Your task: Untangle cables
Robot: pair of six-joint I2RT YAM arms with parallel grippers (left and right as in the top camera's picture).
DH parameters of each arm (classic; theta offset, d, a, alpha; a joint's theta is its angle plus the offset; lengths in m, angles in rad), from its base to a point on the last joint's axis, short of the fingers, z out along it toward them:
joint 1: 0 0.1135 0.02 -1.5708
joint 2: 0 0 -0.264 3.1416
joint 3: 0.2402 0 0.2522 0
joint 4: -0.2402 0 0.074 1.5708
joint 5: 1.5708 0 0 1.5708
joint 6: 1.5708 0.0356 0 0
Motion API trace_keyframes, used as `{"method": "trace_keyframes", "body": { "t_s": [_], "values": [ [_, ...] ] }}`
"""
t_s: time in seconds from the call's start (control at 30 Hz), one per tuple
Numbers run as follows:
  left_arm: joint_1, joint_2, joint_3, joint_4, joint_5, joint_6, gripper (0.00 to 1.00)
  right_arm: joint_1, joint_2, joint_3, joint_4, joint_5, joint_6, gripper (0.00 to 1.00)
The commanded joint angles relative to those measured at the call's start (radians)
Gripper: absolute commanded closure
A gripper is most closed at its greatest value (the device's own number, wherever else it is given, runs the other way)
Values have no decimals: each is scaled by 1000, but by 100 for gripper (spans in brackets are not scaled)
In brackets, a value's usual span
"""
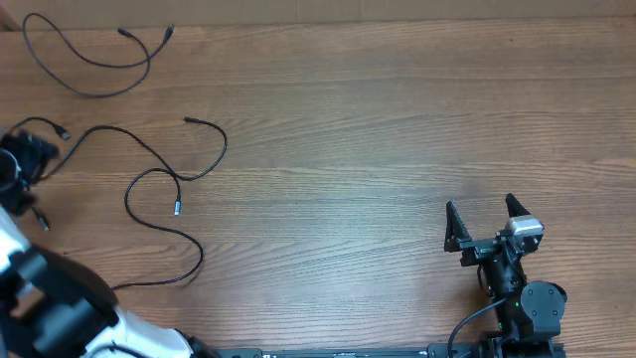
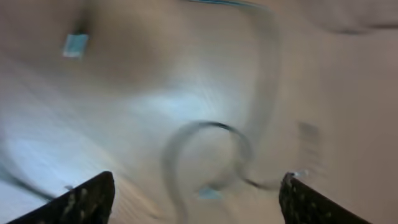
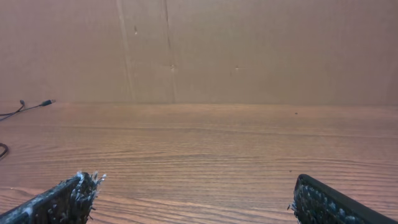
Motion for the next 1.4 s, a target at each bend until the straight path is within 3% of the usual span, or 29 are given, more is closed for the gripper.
{"method": "trace_keyframes", "body": {
  "t_s": [0.0,0.17,0.23,0.33,0.4,0.67,1.07,1.37],
  "values": [
    [-82,-129,27,-58,462,59,9,-1,-7,-10,5,9,-8,0],
    [-343,-229,27,-200,375,85,5,-1,-7,-10,5,9,-8,0],
    [-455,-249,27,-224,323,84,0,-1,-7,-10,5,9,-8,0],
    [-588,-271,27,-233,230,79,0,-1,-7,-10,5,9,-8,0],
    [-652,-294,27,-266,147,18,0,-1,-7,-10,5,9,-8,0],
    [-660,-474,27,-438,-84,-6,1,-1,-7,-10,5,9,-8,0],
    [-661,-895,-30,-451,11,96,0,-1,-7,-10,5,9,-8,0],
    [-660,-1216,-253,-451,10,96,1,-1,-7,-10,5,9,-8,0]
  ]
}}
